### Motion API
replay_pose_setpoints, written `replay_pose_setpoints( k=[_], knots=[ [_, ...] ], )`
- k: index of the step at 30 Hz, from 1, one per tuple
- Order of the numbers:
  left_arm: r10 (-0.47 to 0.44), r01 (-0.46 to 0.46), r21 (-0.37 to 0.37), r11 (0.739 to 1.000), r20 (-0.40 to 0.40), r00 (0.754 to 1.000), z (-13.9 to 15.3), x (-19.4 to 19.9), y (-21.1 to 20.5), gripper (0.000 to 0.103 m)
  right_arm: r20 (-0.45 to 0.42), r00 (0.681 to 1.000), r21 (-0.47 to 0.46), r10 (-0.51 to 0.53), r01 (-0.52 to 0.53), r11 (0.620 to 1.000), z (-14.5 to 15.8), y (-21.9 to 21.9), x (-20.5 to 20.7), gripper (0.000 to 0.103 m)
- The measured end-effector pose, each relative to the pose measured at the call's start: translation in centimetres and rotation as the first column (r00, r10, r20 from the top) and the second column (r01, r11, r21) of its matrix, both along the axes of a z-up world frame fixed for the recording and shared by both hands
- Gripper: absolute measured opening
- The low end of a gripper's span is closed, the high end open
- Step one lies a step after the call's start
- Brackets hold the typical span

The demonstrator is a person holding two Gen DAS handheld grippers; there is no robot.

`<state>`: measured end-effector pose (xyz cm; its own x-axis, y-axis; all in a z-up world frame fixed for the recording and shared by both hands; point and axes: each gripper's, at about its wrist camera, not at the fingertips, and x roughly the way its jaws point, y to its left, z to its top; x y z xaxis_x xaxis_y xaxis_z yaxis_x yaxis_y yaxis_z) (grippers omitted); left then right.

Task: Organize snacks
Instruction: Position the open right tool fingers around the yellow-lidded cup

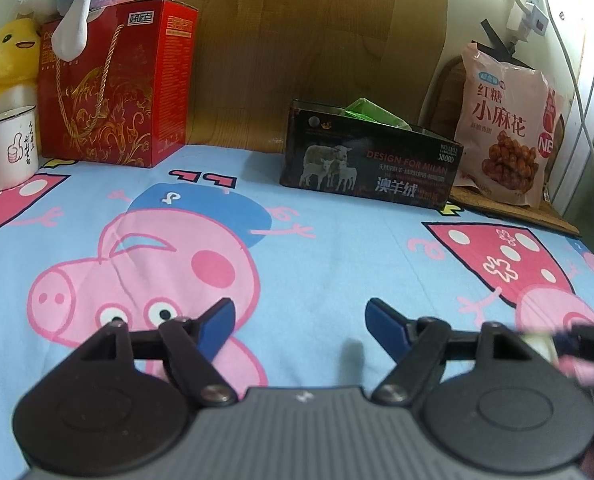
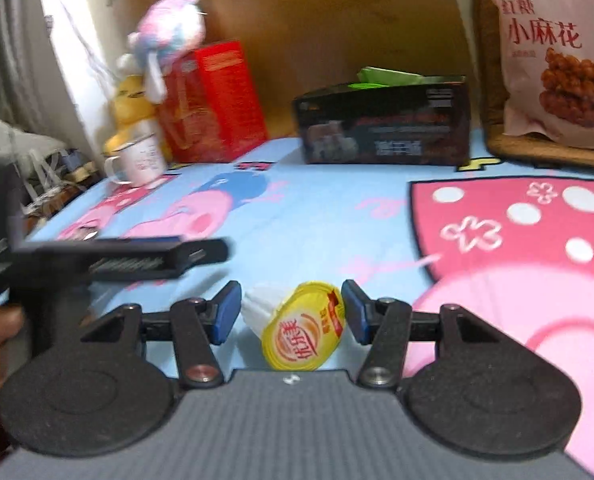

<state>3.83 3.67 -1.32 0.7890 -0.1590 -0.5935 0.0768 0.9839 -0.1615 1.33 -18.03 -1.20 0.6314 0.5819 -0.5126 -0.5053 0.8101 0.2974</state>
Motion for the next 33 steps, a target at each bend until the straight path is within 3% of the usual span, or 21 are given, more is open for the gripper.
replay_pose_setpoints(
  k=[2, 6, 10, 12, 25, 33],
  knots=[
    [-0.002, 0.002, 0.006, 1.0, -0.001, 1.0, 0.0, 0.0, -0.1, 0.076, 0.002, 0.999, -0.004, 0.039, -0.039, 0.999, -0.1, 0.8, -1.2, 0.057],
    [-0.004, 0.004, 0.016, 1.0, -0.003, 1.0, 0.0, 0.0, -0.2, 0.077, 0.086, 0.993, -0.075, 0.083, -0.076, 0.994, -0.3, 2.5, -3.4, 0.059],
    [-0.003, 0.003, 0.021, 1.0, -0.003, 1.0, -0.1, -0.1, -0.2, 0.077, 0.096, 0.992, -0.109, 0.086, -0.076, 0.991, -0.5, 3.0, -3.4, 0.068],
    [-0.004, 0.004, 0.02, 1.0, -0.003, 1.0, -0.1, -0.1, -0.2, 0.077, 0.108, 0.992, -0.098, 0.068, -0.057, 0.994, -0.4, 2.8, -3.5, 0.081],
    [-0.007, 0.007, 0.018, 1.0, -0.005, 1.0, -0.1, -0.2, -0.3, 0.079, 0.085, 0.996, -0.026, -0.014, 0.016, 1.0, -0.7, 0.4, -5.5, 0.082],
    [-0.015, 0.015, -0.047, 0.999, -0.005, 1.0, 0.0, -0.4, 0.6, 0.088, 0.1, 0.995, -0.055, 0.004, 0.002, 0.998, -0.8, 0.8, -5.7, 0.082]
  ],
)
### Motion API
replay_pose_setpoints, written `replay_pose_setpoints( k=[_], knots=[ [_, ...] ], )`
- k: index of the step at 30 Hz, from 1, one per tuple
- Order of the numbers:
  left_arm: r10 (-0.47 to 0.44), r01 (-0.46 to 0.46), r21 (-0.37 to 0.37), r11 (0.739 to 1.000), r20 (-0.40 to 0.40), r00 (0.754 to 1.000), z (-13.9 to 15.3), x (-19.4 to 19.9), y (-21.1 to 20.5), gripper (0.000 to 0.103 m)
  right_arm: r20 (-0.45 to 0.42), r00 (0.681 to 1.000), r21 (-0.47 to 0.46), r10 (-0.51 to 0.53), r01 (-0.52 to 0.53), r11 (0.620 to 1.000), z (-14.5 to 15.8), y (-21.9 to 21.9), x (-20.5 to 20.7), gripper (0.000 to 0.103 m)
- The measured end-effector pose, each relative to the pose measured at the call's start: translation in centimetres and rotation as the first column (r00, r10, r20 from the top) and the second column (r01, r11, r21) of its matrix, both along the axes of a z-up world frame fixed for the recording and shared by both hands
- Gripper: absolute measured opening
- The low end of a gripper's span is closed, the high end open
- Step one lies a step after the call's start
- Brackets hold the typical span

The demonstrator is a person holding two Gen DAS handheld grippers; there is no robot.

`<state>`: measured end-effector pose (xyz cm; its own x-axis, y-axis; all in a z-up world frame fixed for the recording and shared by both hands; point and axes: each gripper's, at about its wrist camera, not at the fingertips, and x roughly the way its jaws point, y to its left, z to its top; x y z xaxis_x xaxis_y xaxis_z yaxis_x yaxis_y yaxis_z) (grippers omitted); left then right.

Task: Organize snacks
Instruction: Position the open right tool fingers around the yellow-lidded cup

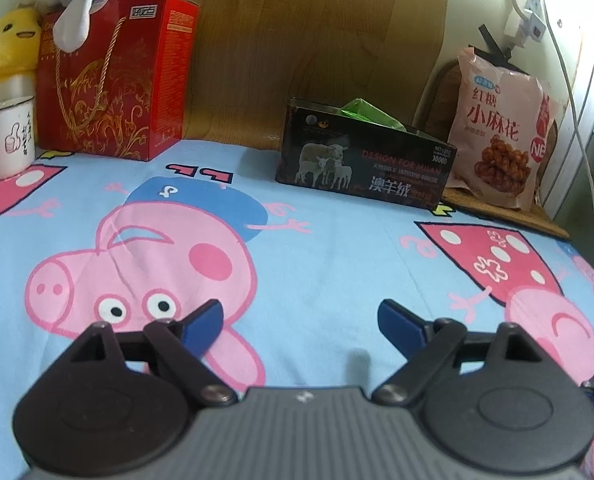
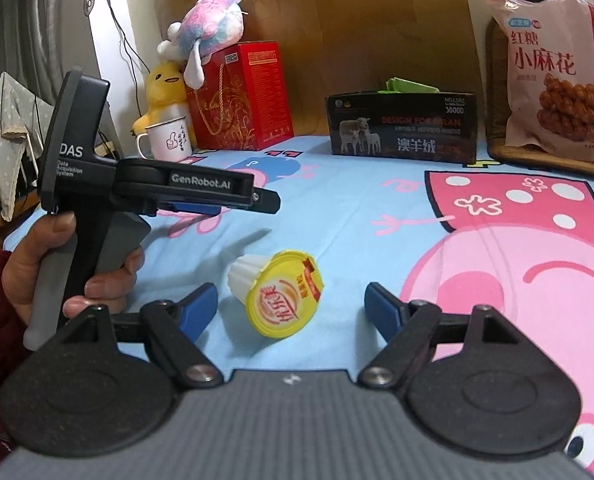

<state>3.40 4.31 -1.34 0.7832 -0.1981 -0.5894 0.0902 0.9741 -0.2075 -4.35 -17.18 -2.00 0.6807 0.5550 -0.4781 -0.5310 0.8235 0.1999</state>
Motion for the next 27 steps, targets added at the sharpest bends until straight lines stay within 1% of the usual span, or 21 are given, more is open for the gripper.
replay_pose_setpoints(
  k=[11, 20, 27],
  knots=[
    [0.001, -0.001, -0.001, 1.0, 0.001, 1.0, 0.03, -0.02, -0.02, 0.088, -0.005, 1.0, 0.003, 0.005, -0.005, 1.0, -0.07, -0.05, 0.08, 0.083],
    [0.0, 0.0, -0.013, 1.0, 0.003, 1.0, 0.04, -0.04, 0.08, 0.088, -0.014, 1.0, 0.005, 0.011, -0.011, 1.0, -0.12, 0.09, 0.19, 0.086],
    [0.001, -0.001, -0.007, 1.0, 0.0, 1.0, 0.0, -0.04, 0.01, 0.089, -0.019, 1.0, 0.007, 0.018, -0.018, 1.0, -0.12, 0.07, 0.28, 0.088]
  ],
)
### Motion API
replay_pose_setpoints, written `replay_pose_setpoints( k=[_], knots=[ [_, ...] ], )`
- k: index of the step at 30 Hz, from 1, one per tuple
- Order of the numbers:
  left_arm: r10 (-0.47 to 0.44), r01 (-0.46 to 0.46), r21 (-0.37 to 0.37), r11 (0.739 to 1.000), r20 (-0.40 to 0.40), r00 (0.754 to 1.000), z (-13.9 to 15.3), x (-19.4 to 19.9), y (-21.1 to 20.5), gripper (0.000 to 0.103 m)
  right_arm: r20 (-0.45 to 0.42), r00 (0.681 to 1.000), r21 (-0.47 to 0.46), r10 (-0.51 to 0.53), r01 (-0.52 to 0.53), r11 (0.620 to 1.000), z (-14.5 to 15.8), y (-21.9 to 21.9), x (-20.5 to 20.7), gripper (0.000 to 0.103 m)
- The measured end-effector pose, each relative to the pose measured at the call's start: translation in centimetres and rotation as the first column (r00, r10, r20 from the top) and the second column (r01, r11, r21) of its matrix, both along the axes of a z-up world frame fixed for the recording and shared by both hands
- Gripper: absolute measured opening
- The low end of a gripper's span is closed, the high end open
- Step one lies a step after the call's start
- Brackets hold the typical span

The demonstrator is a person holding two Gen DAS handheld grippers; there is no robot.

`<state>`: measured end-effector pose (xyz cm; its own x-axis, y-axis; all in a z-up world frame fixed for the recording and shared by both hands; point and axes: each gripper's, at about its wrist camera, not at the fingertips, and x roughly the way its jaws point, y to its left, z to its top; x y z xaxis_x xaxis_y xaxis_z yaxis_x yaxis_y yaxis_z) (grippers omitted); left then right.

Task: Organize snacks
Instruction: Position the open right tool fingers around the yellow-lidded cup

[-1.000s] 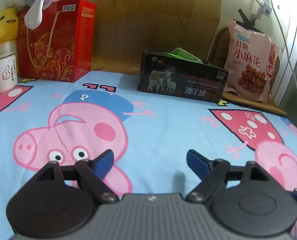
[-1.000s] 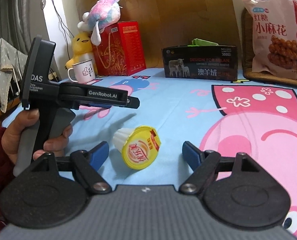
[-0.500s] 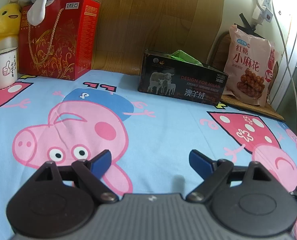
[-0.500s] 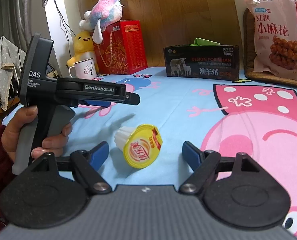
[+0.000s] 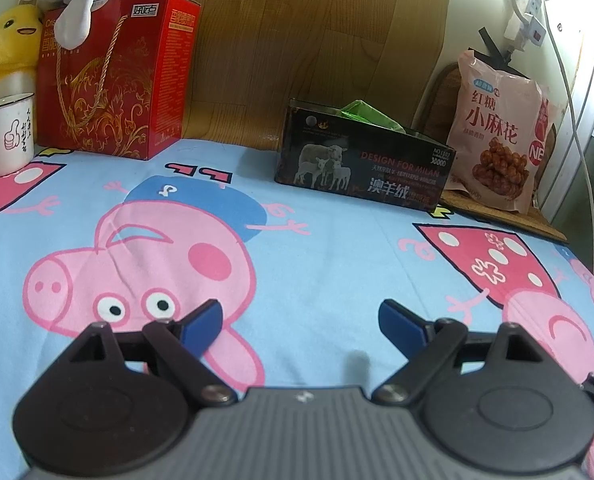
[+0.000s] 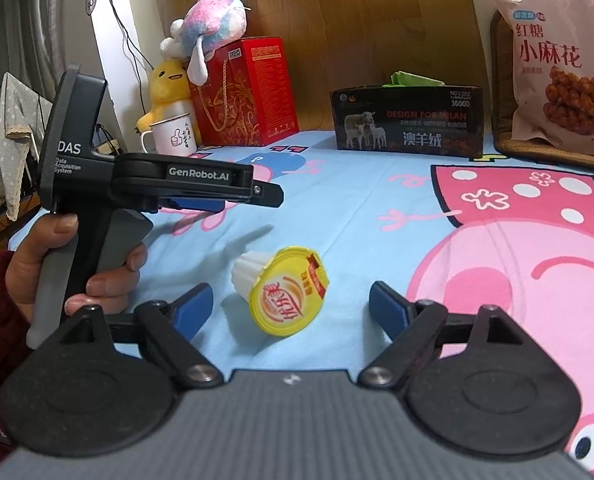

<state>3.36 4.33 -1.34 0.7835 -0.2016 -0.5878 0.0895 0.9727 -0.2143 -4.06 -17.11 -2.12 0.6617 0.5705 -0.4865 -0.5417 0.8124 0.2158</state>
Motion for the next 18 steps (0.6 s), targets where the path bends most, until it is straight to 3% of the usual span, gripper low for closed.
replay_pose_setpoints(
  k=[6, 10, 18],
  knots=[
    [-0.004, 0.004, -0.011, 1.0, -0.005, 1.0, -0.06, 0.15, 0.07, 0.092, -0.003, 1.0, -0.002, 0.007, -0.007, 1.0, 0.0, 0.1, 0.09, 0.09],
    [-0.03, 0.03, -0.003, 1.0, -0.017, 0.999, -0.07, 0.37, -0.23, 0.101, -0.009, 1.0, 0.02, 0.008, -0.008, 1.0, -0.07, -0.13, 0.24, 0.091],
    [-0.044, 0.043, -0.009, 0.999, -0.02, 0.999, -0.08, -0.02, 0.01, 0.102, -0.027, 1.0, 0.08, 0.01, -0.008, 0.997, -0.12, -0.78, 0.2, 0.092]
  ],
)
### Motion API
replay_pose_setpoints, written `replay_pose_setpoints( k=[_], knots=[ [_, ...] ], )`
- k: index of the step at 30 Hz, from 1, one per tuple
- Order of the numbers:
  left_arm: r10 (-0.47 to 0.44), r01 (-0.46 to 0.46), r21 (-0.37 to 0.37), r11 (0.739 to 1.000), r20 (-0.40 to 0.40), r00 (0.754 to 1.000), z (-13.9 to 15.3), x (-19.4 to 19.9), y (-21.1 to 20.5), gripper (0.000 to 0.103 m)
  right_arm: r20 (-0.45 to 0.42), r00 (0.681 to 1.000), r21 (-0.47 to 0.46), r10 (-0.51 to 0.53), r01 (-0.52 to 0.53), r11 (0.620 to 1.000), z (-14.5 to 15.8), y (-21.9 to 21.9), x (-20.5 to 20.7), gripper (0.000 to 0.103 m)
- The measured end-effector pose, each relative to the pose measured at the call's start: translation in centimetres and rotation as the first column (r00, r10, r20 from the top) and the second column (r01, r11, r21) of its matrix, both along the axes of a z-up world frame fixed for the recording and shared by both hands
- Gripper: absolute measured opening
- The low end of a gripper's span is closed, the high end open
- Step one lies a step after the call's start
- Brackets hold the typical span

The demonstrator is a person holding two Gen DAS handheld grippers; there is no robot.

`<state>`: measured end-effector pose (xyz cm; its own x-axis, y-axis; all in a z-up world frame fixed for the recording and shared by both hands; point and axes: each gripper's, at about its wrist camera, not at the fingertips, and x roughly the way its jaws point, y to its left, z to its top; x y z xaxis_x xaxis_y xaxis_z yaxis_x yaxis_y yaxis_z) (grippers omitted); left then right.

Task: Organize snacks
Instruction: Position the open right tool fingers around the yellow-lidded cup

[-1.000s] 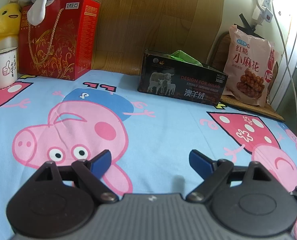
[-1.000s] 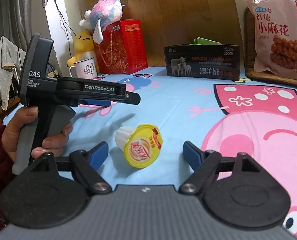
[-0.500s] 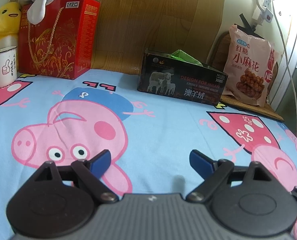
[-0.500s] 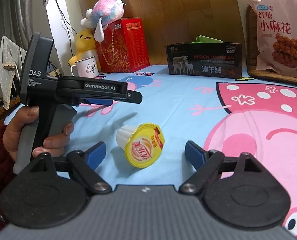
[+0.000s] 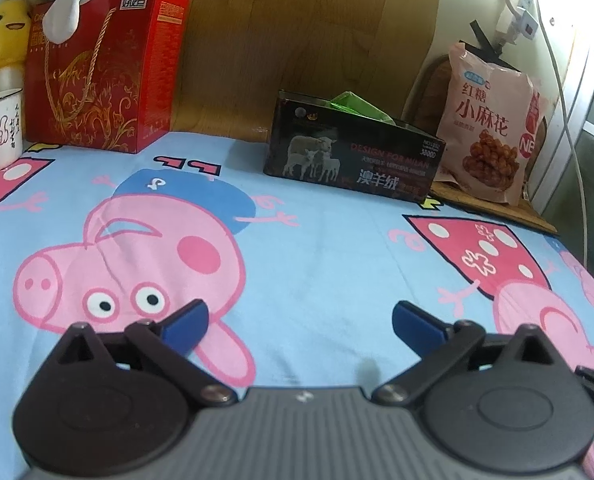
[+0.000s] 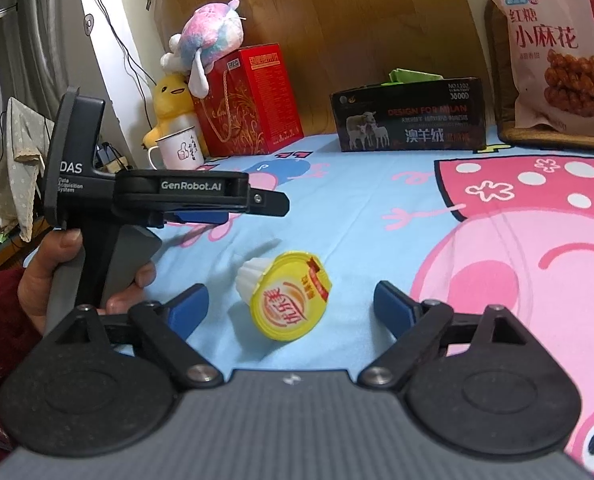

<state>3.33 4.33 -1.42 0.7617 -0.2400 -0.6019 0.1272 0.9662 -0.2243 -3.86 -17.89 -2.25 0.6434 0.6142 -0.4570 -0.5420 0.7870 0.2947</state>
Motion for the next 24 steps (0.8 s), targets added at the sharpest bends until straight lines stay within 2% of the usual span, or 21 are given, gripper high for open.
replay_pose_setpoints(
  k=[12, 19, 24],
  knots=[
    [-0.016, 0.016, 0.038, 0.999, 0.002, 1.0, -0.1, -0.5, -0.3, 0.103, -0.005, 1.0, -0.011, 0.026, -0.026, 1.0, 0.2, 0.1, 0.1, 0.097],
    [-0.031, 0.03, 0.051, 0.998, 0.009, 0.999, -0.2, -0.7, -0.3, 0.103, -0.001, 0.999, -0.048, 0.048, -0.048, 0.998, 0.3, 0.5, 0.4, 0.099],
    [-0.058, 0.058, 0.138, 0.989, -0.004, 0.998, -0.3, -1.0, -1.2, 0.103, 0.004, 0.998, -0.088, 0.06, -0.06, 0.994, 0.4, 1.1, 0.4, 0.103]
  ],
)
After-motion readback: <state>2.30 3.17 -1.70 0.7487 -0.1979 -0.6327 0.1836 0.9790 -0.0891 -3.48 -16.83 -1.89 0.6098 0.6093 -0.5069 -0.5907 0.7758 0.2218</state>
